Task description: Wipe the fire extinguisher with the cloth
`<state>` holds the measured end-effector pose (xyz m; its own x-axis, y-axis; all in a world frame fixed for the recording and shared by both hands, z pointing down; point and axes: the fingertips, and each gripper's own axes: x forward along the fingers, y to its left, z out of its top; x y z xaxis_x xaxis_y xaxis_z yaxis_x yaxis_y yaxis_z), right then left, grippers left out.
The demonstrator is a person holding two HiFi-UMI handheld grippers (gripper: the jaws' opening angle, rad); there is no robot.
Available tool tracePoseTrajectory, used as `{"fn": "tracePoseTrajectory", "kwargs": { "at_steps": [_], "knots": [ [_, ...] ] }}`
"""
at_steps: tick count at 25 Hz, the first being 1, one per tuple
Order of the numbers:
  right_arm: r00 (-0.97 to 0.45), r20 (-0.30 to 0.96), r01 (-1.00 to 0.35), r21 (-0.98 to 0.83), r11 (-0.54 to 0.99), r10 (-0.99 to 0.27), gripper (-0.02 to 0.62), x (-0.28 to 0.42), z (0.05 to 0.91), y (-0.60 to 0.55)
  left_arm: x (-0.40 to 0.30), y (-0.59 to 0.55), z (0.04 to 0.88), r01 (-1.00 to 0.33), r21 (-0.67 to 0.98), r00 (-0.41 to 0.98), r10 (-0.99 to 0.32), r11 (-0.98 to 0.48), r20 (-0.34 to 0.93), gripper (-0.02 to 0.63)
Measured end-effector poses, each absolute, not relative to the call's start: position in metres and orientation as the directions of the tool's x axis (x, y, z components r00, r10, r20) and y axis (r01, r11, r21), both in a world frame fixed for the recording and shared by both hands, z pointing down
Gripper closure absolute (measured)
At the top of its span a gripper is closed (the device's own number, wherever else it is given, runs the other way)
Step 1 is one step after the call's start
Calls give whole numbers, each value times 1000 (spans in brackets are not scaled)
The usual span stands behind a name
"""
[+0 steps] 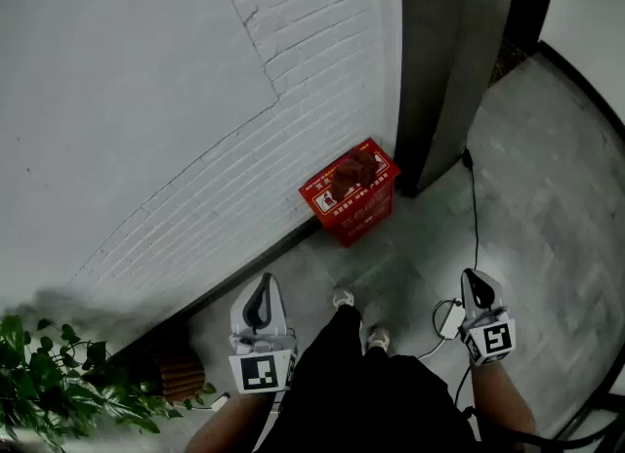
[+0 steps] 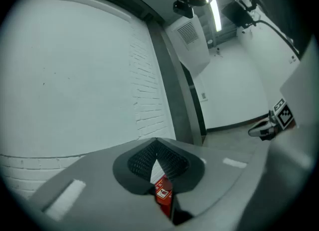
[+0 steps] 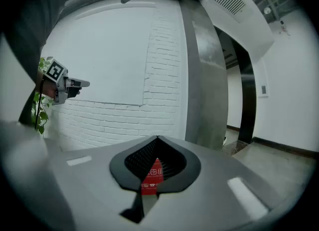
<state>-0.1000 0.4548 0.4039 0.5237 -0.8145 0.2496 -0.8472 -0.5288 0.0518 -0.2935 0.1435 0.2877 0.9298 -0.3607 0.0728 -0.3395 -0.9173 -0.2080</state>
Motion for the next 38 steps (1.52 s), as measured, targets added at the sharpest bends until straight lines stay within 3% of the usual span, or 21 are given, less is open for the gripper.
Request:
{"fn": "tracePoseTrajectory", "kwargs": {
  "at_steps": [10, 17, 28, 38],
  "knots": [
    [601, 316, -794, 131, -594, -734, 592, 2, 404, 392, -206, 57, 296, -373, -100, 925, -378, -922, 34, 606],
    [574, 281, -818, 156, -553, -769, 592, 49, 368, 313, -107, 19, 306, -248, -35, 966, -250, -968, 63, 606],
    [353, 339, -936, 122, -331, -872, 592, 126, 409, 212, -68, -29, 311, -403, -42, 910, -405, -914, 89, 606],
    [-37, 593, -999, -1, 45, -804, 592, 142, 546, 112, -96, -59, 304, -615, -124, 760, -627, -779, 171, 606]
  ]
}}
